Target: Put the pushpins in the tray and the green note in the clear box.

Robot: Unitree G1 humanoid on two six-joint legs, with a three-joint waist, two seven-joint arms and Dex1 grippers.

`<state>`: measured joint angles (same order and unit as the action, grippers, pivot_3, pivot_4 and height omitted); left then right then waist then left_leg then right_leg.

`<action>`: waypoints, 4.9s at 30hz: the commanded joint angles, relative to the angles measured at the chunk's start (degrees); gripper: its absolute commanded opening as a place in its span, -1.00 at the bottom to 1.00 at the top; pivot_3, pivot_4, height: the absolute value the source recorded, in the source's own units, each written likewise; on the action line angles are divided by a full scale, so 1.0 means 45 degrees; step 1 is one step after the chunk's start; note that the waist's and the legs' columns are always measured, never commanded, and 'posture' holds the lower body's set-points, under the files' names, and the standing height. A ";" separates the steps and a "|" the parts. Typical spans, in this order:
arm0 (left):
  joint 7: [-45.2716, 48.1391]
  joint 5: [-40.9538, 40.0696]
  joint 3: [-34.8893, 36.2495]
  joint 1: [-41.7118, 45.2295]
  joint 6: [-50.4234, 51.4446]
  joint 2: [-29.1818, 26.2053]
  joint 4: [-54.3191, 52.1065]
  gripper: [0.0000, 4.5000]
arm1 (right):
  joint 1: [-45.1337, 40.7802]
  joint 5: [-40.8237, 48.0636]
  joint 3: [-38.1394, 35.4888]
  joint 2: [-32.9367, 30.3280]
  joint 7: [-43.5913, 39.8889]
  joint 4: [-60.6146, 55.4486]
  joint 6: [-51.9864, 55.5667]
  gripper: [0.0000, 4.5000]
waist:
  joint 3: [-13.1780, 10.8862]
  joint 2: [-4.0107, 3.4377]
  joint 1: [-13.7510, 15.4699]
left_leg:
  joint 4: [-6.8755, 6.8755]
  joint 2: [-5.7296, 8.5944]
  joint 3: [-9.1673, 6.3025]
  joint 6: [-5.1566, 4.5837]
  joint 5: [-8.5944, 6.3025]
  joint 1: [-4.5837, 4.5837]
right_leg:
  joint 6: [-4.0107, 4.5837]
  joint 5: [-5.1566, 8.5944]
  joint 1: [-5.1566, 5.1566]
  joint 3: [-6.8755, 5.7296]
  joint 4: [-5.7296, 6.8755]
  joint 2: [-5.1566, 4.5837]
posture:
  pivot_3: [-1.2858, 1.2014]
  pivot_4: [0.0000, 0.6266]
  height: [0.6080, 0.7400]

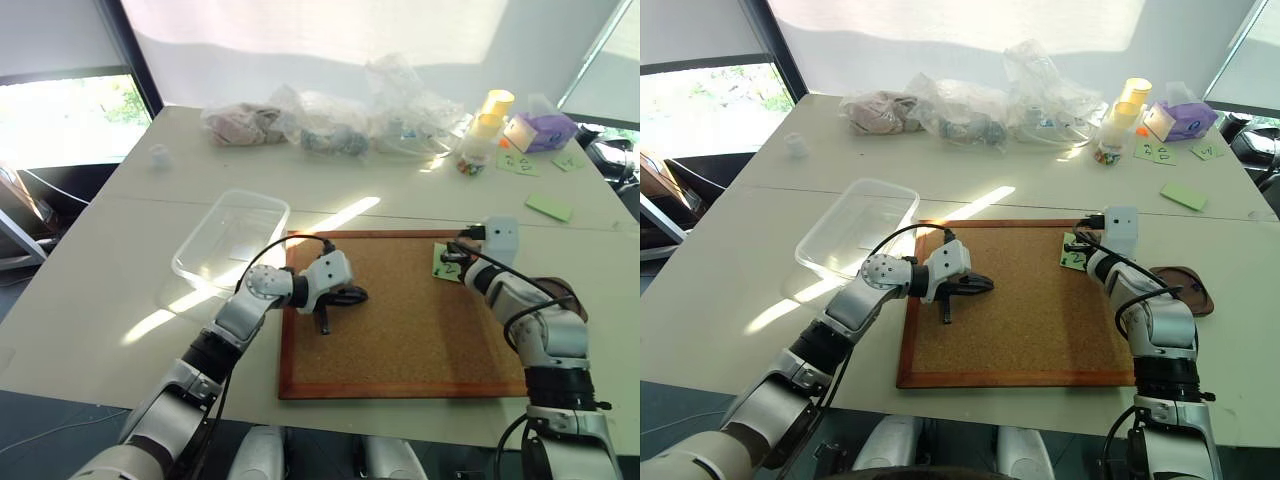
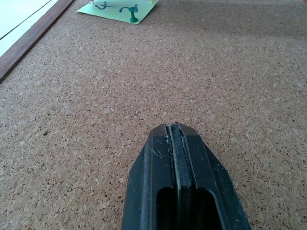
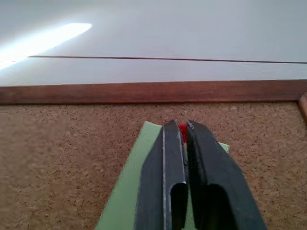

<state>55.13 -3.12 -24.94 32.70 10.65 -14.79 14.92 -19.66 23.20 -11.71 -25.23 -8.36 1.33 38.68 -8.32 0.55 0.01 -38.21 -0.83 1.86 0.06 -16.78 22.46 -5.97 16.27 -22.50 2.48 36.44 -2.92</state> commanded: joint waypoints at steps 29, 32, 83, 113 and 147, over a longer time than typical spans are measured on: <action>0.0306 0.0743 -0.0570 -0.0527 0.1996 -0.0463 -0.0140 -1.00 | 0.0971 -0.1019 -0.0830 0.0844 -0.0173 -0.0995 -0.3216 -0.99 | 0.0006 -0.0007 -0.0190 | 0.0010 -0.0002 -0.0006 0.0001 0.0000 -0.0018 | 0.0000 0.0000 0.0016 -0.0007 -0.0001 -0.0032 | 0.03 -0.52 1.00; 0.0343 0.0749 -0.0576 -0.0569 0.1994 -0.0527 -0.0262 -1.00 | 0.1763 -0.1044 -0.1680 0.0956 0.0443 -0.2182 -0.3579 -0.99 | 0.0005 -0.0006 -0.0160 | 0.0021 -0.0001 -0.0008 0.0001 -0.0001 -0.0016 | 0.0000 0.0000 0.0011 -0.0013 -0.0002 -0.0042 | 0.03 -0.52 1.00; 0.0100 0.0774 -0.0318 -0.0502 0.0917 -0.0265 -0.0038 -1.00 | 0.4507 0.2603 -0.6513 0.1327 0.1681 -0.4812 0.1605 0.99 | 0.0039 -0.0057 -0.0177 | 0.0040 0.0005 -0.0009 0.0001 -0.0002 -0.0013 | 0.0029 0.0016 0.0016 -0.0019 -0.0028 -0.0064 | 0.03 -0.52 1.00; 0.0082 0.0792 -0.0430 -0.0556 0.0840 -0.0359 -0.0115 -1.00 | 0.5845 -0.1171 -0.3585 -0.0485 0.0829 -0.4566 0.0260 0.99 | 0.0039 -0.0056 -0.0165 | 0.0044 0.0003 -0.0011 0.0000 -0.0004 -0.0004 | 0.0054 0.0030 0.0012 -0.0018 -0.0050 -0.0076 | 0.03 -0.52 1.00; 0.0172 0.0712 -0.0429 -0.0732 0.1006 -0.0515 -0.0458 -1.00 | 0.4488 0.0056 -0.1835 0.0988 -0.1181 -0.4875 -0.0908 0.99 | 0.0036 -0.0055 -0.0188 | 0.0056 0.0003 -0.0013 0.0002 -0.0006 0.0004 | 0.0057 0.0031 -0.0001 -0.0019 -0.0060 -0.0098 | 0.03 -0.52 1.00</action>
<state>55.18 -1.74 -25.04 31.35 13.16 -15.97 11.09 1.50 23.63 -20.45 -21.06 -13.28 -20.89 35.96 -8.16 0.30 -0.83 -37.94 -0.82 1.81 0.07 -16.80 22.49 -5.71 16.41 -22.52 2.39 36.17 -3.38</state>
